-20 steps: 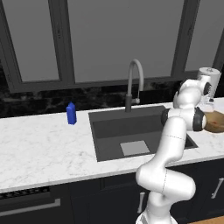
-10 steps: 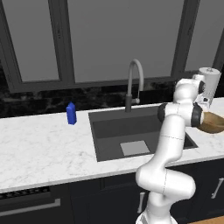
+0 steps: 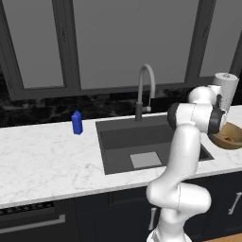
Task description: Pick the bell pepper from the sink and place it in the bowl. Then pick the bowl and place it in the microwave. Then close the microwave door and press the start button.
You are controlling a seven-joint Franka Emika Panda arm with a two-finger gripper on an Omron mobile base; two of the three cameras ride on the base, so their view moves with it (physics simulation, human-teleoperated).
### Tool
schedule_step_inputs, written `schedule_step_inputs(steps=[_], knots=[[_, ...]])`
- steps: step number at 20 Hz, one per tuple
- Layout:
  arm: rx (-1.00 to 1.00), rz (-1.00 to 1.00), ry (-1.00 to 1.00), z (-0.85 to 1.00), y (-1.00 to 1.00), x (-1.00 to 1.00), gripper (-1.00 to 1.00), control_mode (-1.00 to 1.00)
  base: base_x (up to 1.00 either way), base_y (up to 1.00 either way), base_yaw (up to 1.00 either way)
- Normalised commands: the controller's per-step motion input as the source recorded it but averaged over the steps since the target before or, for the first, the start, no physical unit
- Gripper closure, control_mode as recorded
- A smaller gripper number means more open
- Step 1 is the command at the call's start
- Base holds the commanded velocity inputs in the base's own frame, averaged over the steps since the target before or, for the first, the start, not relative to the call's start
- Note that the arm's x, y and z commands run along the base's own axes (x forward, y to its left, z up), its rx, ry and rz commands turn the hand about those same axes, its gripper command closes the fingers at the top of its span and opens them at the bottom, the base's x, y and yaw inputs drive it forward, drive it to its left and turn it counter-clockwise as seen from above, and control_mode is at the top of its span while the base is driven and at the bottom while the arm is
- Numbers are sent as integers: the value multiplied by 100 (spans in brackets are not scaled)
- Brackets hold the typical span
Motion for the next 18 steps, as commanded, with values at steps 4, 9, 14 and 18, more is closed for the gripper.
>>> schedule_step_inputs(steps=[4, 9, 14, 18], knots=[[-20, 19, 0, 26, 8, -34, 100, -100, 0, 0, 0], [-11, 24, 3, 52, 0, -30, 100, -100, 0, 0, 0], [-11, 29, 12, 53, 0, -18, 100, -100, 0, 0, 0], [-11, 30, 18, 55, 0, -8, 100, -100, 0, 0, 0]])
